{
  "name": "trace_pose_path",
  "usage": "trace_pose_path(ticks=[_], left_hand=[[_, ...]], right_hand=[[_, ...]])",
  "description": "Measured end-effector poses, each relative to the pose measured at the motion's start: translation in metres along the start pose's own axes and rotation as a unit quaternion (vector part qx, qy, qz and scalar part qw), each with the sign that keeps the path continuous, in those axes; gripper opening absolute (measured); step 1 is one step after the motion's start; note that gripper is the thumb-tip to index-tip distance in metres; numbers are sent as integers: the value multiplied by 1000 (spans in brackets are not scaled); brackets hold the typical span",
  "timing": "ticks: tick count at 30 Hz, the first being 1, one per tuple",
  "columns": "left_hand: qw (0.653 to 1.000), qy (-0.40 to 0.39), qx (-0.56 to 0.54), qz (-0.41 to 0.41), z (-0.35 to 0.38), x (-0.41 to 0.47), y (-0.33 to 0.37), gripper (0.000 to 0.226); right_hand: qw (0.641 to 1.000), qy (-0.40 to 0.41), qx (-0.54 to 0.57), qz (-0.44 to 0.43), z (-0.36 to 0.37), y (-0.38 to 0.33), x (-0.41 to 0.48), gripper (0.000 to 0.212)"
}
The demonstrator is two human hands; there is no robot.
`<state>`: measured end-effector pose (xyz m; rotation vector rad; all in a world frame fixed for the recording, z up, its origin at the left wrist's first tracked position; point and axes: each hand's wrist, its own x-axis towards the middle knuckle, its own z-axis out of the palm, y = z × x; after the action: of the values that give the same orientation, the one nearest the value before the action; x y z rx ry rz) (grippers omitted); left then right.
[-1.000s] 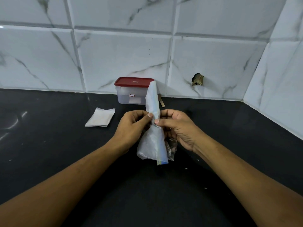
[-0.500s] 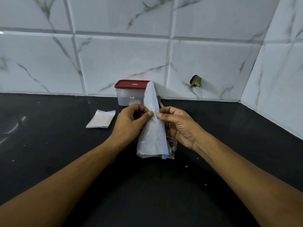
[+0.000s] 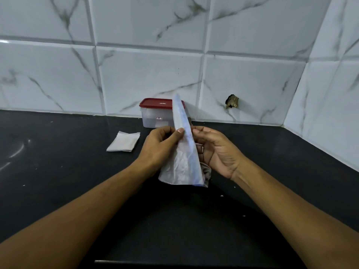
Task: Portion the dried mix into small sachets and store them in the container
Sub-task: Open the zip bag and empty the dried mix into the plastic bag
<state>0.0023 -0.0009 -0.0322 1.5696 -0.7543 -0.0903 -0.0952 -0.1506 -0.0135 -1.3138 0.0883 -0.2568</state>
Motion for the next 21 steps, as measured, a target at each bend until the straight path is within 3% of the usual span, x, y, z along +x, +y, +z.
trace_pose_path(ticks=[4, 11, 14, 18, 21], left_hand=[[1000, 6, 19, 6, 0, 0, 0, 35], [998, 40, 39, 38, 1, 6, -10, 34], [993, 68, 67, 66, 1, 7, -10, 19], [984, 90, 110, 108, 1, 4, -2, 22], [972, 72, 169, 144, 2, 1, 2, 14]], right_hand=[[1000, 16, -2, -3, -5, 0, 2, 38], [1000, -18, 9, 12, -13, -2, 8, 55], [1000, -18, 3, 14, -15, -1, 9, 45], [999, 5, -44, 6, -14, 0, 9, 17], [997, 35, -65, -19, -13, 1, 9, 23]])
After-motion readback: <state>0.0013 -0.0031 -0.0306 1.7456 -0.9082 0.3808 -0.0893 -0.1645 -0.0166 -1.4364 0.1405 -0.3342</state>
